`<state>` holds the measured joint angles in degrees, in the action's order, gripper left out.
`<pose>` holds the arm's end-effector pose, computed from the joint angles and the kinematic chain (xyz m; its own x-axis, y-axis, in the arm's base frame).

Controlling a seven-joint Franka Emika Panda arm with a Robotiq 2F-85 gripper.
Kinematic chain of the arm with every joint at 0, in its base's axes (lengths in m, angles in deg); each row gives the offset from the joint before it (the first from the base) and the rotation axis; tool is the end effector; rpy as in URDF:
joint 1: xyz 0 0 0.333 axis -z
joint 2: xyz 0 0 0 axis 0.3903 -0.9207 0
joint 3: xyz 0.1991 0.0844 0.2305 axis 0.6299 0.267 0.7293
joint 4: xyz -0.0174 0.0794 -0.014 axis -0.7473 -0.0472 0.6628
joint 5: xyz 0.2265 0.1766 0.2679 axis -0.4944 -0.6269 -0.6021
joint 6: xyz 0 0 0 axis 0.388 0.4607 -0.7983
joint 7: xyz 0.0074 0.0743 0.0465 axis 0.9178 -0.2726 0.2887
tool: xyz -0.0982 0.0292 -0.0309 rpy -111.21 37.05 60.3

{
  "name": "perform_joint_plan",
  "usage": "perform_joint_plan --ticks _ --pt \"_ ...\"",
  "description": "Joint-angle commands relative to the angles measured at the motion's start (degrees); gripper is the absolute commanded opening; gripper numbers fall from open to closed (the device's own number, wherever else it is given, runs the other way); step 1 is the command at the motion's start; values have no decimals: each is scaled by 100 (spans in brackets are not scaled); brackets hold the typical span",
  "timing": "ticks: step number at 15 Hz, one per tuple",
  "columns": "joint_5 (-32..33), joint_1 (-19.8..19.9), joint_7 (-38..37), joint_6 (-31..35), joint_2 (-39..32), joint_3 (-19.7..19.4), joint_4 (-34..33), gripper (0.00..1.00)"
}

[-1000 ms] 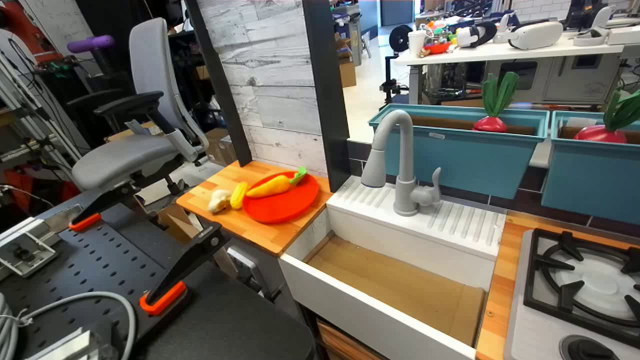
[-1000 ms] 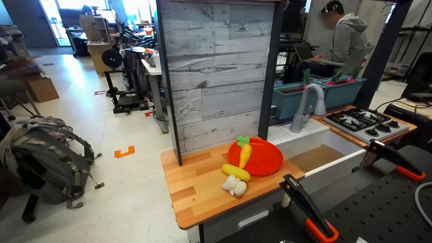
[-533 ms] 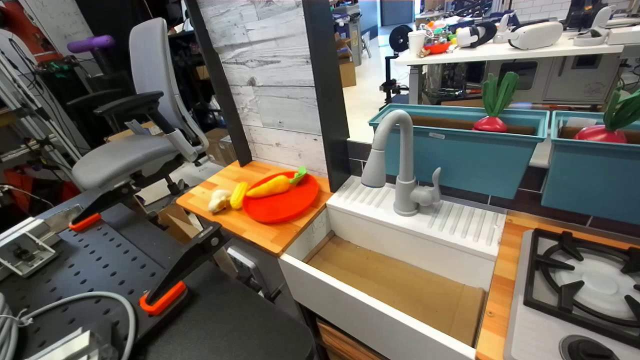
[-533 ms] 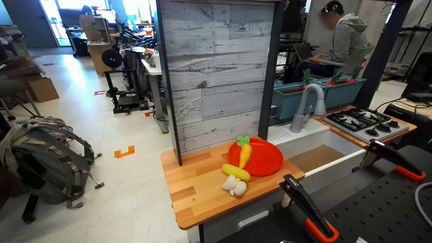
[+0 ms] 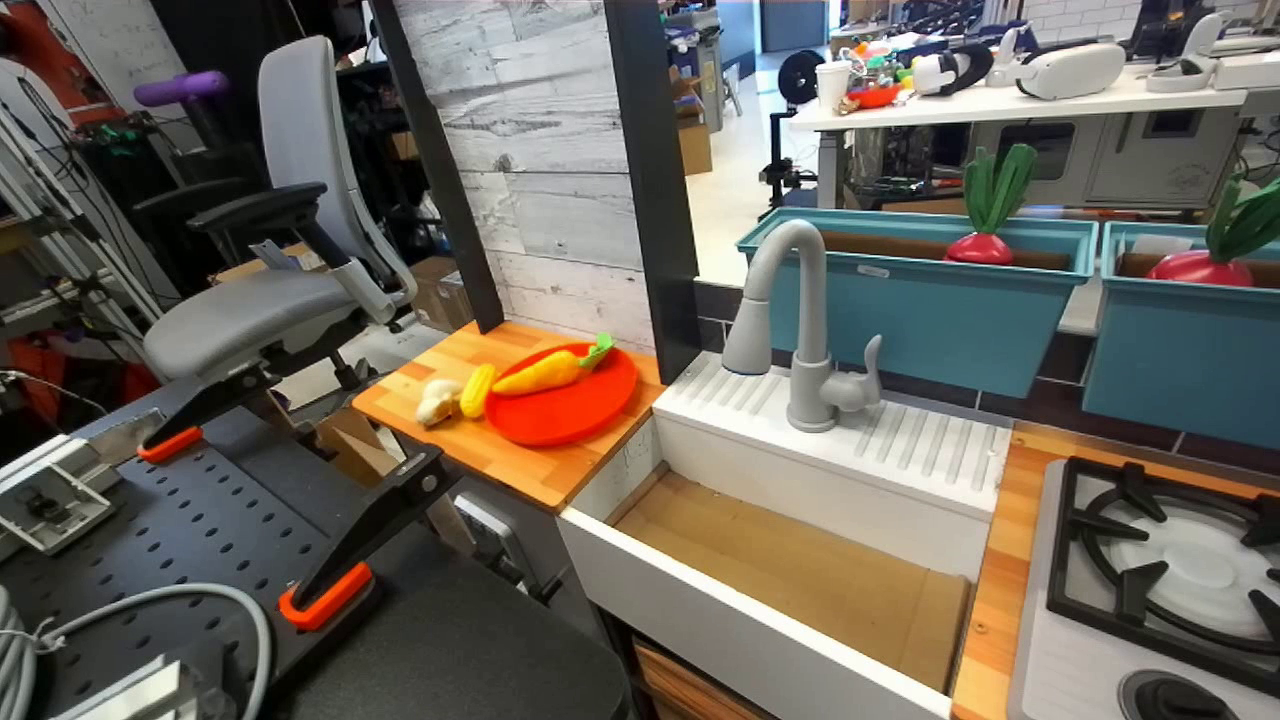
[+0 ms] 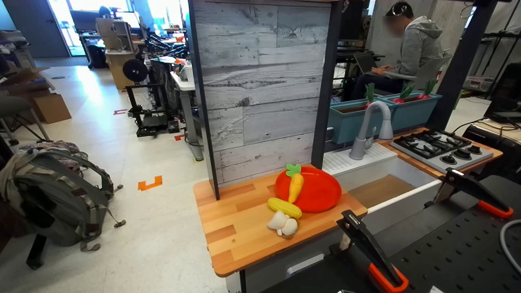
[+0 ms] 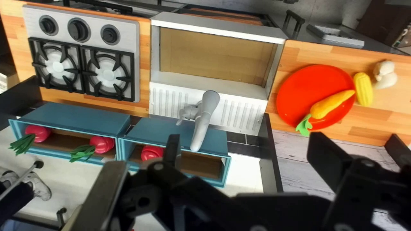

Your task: Move the white doll backwards

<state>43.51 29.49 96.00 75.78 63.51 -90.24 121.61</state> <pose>0.4122 -0.1612 0.4200 0.9654 0.1825 0.1865 0.1551 -0.9761 0.1523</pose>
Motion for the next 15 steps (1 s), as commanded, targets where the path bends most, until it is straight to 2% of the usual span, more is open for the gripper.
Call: perform_joint_plan --ticks 1,6,10,13,15 --pt "-540 -291 41 542 -512 91 86 100" --pt "-1524 -844 301 1332 -1551 389 26 100" --pt "-2152 -995 437 1773 -2641 962 -226 100" --pt "-1852 -900 111 1871 -3358 1433 -504 100" --pt "-1474 -940 -231 1877 -3814 1571 -735 100"
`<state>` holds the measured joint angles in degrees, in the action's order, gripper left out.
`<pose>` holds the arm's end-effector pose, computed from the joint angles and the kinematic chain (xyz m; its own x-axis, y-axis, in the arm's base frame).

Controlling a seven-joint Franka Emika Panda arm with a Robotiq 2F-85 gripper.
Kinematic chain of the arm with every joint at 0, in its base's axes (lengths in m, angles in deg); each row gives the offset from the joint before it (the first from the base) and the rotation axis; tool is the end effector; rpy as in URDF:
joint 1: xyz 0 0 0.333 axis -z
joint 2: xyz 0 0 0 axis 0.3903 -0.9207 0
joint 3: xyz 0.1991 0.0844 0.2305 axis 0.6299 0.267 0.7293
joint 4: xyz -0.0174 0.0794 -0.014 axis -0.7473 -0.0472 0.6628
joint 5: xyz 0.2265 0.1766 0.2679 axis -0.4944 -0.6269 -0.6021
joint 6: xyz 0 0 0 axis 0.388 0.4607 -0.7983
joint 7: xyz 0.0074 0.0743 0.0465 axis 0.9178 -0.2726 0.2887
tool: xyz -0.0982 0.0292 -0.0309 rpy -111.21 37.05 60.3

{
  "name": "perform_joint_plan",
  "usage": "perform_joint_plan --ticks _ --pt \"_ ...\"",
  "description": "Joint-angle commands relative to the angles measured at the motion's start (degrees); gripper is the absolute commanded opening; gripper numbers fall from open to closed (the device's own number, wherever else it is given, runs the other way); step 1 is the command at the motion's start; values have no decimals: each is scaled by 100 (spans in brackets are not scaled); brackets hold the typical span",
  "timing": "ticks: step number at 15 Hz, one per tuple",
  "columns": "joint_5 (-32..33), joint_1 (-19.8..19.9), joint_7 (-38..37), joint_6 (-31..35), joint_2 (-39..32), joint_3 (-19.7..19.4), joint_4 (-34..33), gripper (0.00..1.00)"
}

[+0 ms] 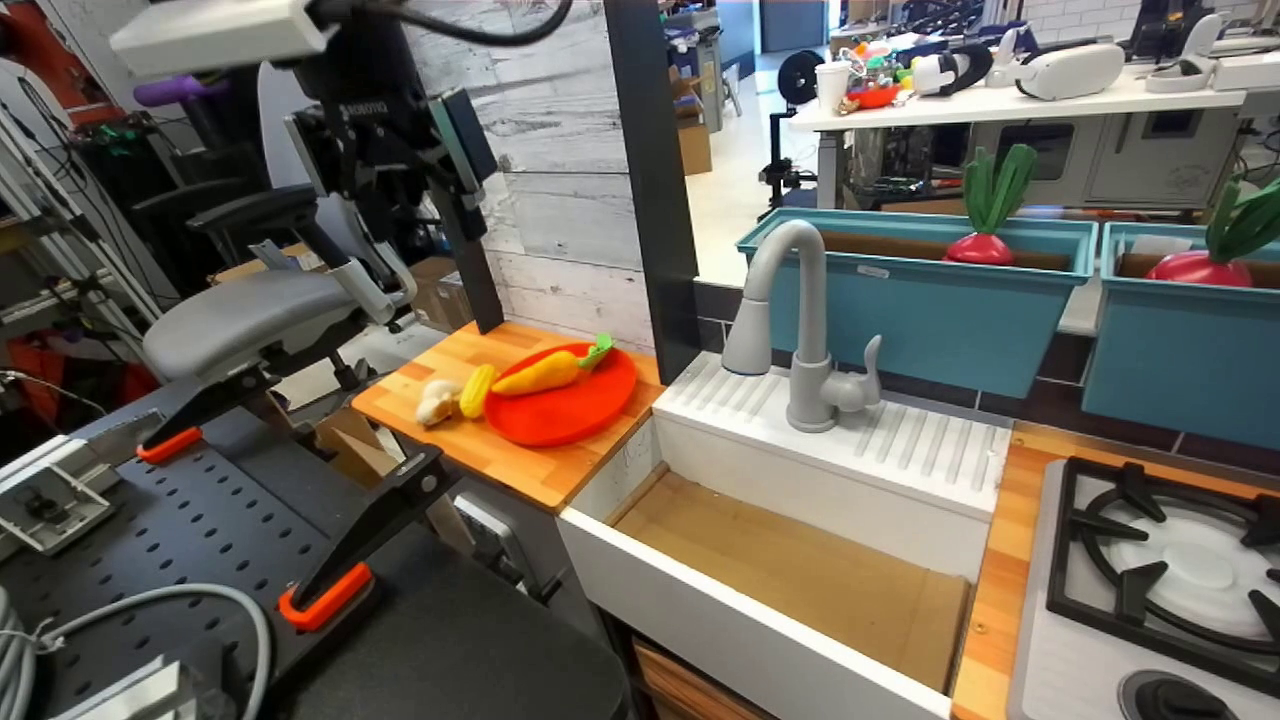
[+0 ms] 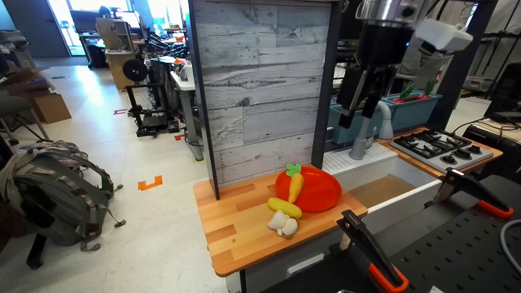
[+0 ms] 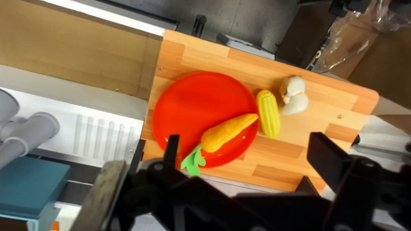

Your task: Move the white doll backwards

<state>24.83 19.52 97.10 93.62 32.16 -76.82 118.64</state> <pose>0.4828 0.0136 0.2210 0.9392 0.3349 0.0757 0.3378 -0.9407 -0.0301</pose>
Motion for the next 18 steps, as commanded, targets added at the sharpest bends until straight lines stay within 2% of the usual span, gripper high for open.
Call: perform_joint_plan --ticks 1,6,18 --pt "564 18 -459 102 -905 268 -560 100" --pt "1439 -237 -1003 -111 -1892 354 -1194 100" --pt "2034 -922 -1200 -75 -3172 520 -2046 100"
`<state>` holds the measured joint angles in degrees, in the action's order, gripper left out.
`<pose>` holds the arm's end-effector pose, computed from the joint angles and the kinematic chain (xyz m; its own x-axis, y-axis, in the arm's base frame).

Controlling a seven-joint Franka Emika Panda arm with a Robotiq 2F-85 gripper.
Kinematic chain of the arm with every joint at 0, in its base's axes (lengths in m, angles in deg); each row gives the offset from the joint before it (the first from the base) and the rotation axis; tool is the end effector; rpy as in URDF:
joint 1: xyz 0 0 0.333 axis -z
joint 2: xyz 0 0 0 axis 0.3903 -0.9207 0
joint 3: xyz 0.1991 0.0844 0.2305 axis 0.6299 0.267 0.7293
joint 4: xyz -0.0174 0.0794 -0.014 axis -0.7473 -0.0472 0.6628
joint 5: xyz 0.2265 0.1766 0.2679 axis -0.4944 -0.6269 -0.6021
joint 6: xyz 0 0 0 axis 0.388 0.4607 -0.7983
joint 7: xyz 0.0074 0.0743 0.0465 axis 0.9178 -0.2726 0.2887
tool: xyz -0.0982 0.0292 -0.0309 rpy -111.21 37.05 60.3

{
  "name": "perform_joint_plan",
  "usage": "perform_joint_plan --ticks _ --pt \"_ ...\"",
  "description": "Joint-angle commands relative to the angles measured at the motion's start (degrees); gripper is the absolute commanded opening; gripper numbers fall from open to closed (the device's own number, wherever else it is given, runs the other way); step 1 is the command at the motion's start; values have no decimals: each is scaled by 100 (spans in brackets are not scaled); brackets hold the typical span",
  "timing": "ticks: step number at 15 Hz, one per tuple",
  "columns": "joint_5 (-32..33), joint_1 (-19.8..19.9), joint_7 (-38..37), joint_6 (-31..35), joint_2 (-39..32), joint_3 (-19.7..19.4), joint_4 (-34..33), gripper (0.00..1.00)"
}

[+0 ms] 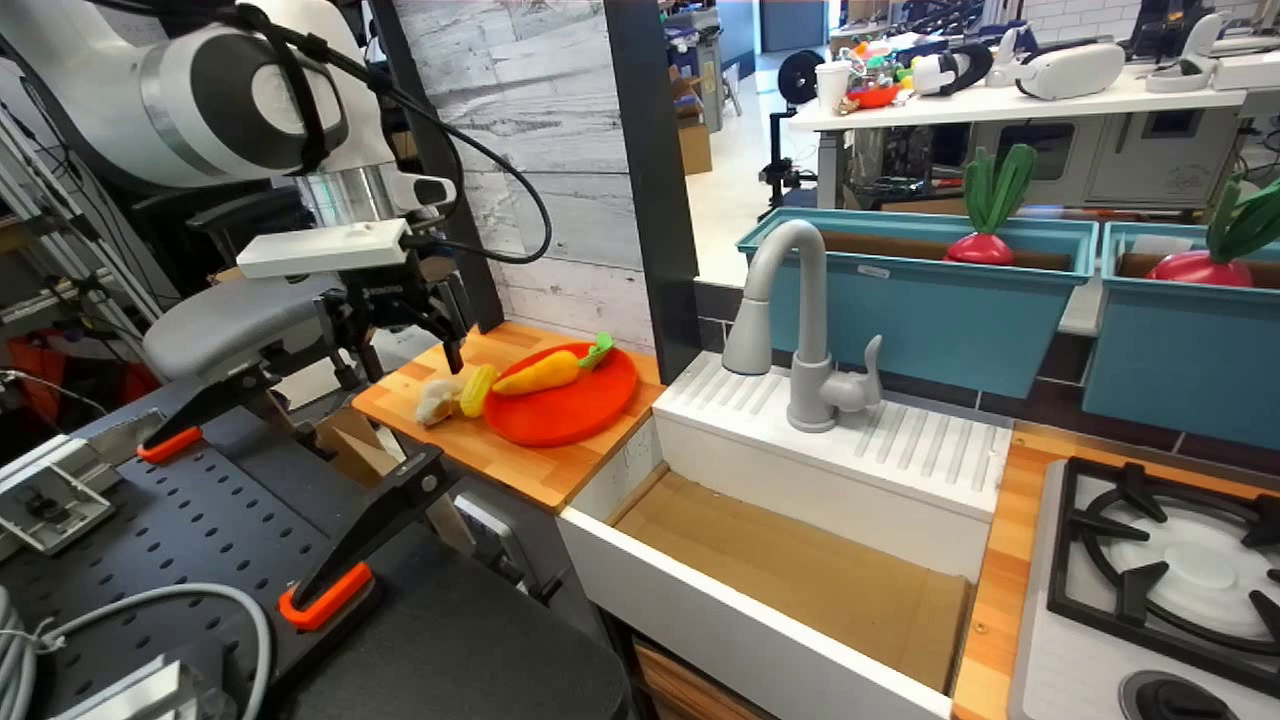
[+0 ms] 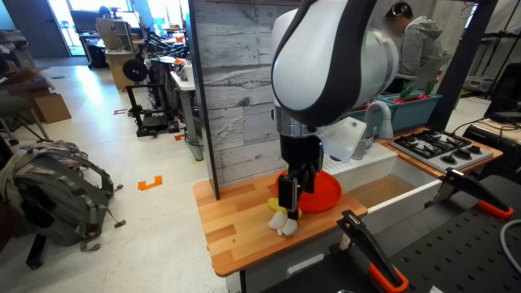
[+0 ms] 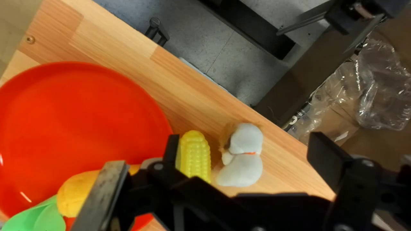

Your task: Move the white doll backwards

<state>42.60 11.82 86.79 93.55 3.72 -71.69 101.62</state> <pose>0.4985 0.1451 0.0595 0.7807 0.6108 -0.1323 0.6127 -0.7898 -0.0307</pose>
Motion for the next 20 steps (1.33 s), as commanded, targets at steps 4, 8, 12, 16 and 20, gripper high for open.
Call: perform_joint_plan --ticks 4,8,12,16,20 --pt "336 -361 -258 -119 -770 -24 -781 100" --pt "314 -434 -280 -270 -1137 -20 -1217 100" --pt "392 -499 -256 -385 -1364 -60 -1526 68" --pt "430 -489 -236 -589 -1471 -42 -1733 35" --pt "651 -716 -384 -846 -1358 -212 -1727 5"
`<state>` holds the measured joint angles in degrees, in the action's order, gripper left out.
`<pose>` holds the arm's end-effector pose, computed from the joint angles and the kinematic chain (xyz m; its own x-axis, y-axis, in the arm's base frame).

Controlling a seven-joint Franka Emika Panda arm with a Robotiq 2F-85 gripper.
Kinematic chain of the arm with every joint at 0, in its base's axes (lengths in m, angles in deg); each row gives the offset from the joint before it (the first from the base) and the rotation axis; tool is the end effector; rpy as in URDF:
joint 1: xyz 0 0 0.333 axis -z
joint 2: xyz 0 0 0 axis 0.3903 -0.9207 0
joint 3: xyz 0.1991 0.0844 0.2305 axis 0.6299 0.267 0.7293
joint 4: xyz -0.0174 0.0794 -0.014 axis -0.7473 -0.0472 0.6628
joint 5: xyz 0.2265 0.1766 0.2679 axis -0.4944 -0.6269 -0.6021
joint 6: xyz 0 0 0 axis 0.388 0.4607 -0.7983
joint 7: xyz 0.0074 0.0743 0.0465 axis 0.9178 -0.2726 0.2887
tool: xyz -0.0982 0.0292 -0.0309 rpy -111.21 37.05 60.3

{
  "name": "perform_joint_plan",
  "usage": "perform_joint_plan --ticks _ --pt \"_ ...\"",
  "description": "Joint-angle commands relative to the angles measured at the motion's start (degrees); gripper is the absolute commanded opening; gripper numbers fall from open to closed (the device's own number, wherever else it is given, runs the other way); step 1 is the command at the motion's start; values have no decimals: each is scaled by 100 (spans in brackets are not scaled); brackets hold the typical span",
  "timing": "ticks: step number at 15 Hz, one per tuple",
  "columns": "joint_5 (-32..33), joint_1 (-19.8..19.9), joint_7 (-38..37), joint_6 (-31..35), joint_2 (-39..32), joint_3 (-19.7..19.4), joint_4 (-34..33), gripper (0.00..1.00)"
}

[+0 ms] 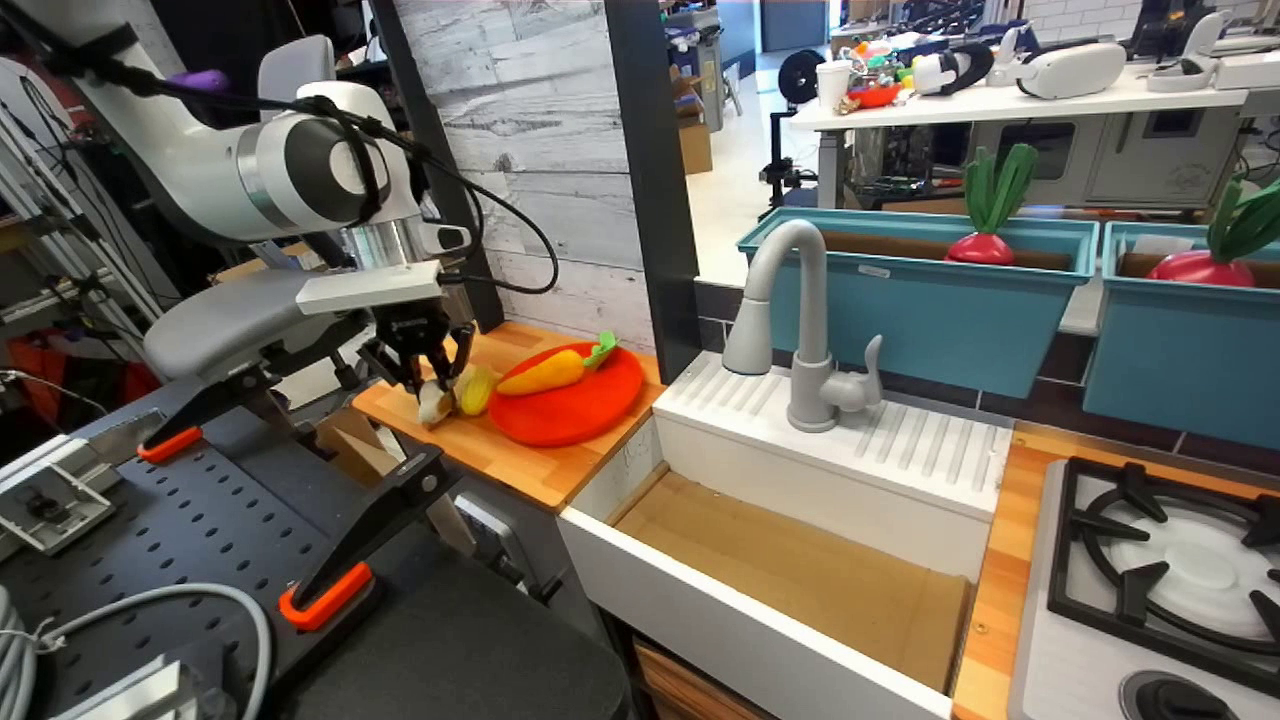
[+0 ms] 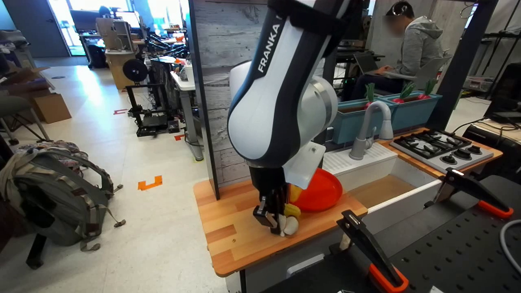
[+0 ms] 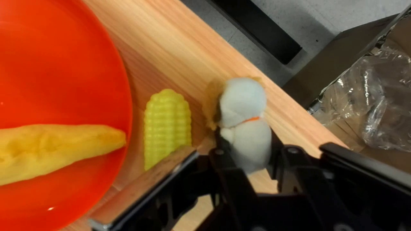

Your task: Move the white doll backwards

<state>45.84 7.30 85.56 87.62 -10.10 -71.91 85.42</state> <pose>0.5295 0.1951 -0.0055 0.7124 0.6738 -0.1960 0.6831 -0.7298 -0.0258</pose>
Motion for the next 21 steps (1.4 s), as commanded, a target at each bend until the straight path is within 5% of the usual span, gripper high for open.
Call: perform_joint_plan --ticks 1,7,13,21 --pt "450 -357 -340 -278 77 -266 -70 2" --pt "1063 -862 -1065 -158 528 -630 139 3" --pt "1049 -845 -1550 181 896 -627 106 3" --pt "896 -869 -1968 974 402 -780 -179 3"
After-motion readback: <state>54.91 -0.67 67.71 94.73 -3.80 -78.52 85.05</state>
